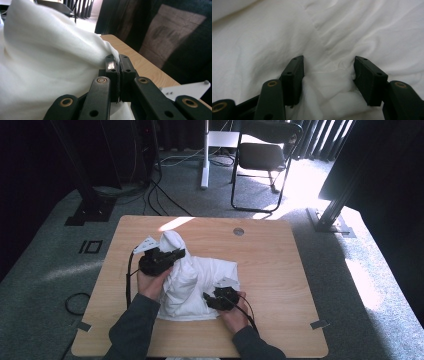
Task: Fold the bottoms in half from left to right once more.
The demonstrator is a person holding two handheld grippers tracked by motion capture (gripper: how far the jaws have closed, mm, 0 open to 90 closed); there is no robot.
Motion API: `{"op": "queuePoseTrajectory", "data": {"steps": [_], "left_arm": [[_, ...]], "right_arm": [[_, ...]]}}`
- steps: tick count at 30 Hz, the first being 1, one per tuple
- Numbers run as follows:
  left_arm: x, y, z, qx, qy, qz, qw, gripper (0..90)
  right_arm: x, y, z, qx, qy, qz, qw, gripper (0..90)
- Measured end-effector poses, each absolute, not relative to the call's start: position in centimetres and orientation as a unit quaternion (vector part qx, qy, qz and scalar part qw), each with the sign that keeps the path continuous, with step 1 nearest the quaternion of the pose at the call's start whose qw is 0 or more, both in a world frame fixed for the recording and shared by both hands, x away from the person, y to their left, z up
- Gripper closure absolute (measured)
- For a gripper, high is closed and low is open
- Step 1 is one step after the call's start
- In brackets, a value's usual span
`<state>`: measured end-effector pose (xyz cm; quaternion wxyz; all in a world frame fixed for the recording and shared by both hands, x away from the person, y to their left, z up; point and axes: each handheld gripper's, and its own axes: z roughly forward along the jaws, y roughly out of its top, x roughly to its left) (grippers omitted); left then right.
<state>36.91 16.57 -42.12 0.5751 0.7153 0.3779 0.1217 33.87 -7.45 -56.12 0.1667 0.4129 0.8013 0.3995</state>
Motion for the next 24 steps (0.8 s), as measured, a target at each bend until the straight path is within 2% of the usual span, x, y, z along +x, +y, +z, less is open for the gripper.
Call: {"op": "queuePoseTrajectory", "data": {"steps": [4, 6, 8, 13, 15, 17, 24], "left_arm": [[37.1, 15.1, -42.7, 0.733, 0.368, 0.119, 0.560, 88.9], [37.0, 14.7, -43.1, 0.738, 0.364, 0.112, 0.557, 88.9], [37.0, 14.3, -43.6, 0.744, 0.357, 0.106, 0.555, 88.9], [36.6, 12.6, -45.6, 0.762, 0.348, 0.082, 0.541, 88.8], [36.5, 12.2, -45.9, 0.766, 0.346, 0.079, 0.535, 88.7], [36.1, 10.9, -47.9, 0.783, 0.341, 0.062, 0.516, 88.7], [35.1, 8.5, -52.3, 0.817, 0.332, 0.034, 0.470, 88.5]], "right_arm": [[33.8, -5.2, -56.0, 0.394, 0.810, 0.409, 0.143, 39.0], [33.7, -5.5, -55.5, 0.386, 0.811, 0.423, 0.120, 33.5], [33.3, -7.2, -54.7, 0.382, 0.799, 0.450, 0.116, 33.0], [34.0, -13.7, -52.9, 0.444, 0.749, 0.464, 0.164, 34.2], [34.3, -15.2, -52.7, 0.463, 0.737, 0.463, 0.166, 35.2], [34.6, -17.6, -52.3, 0.488, 0.714, 0.473, 0.166, 35.3], [34.4, -17.2, -50.0, 0.459, 0.706, 0.511, 0.172, 33.9]]}}
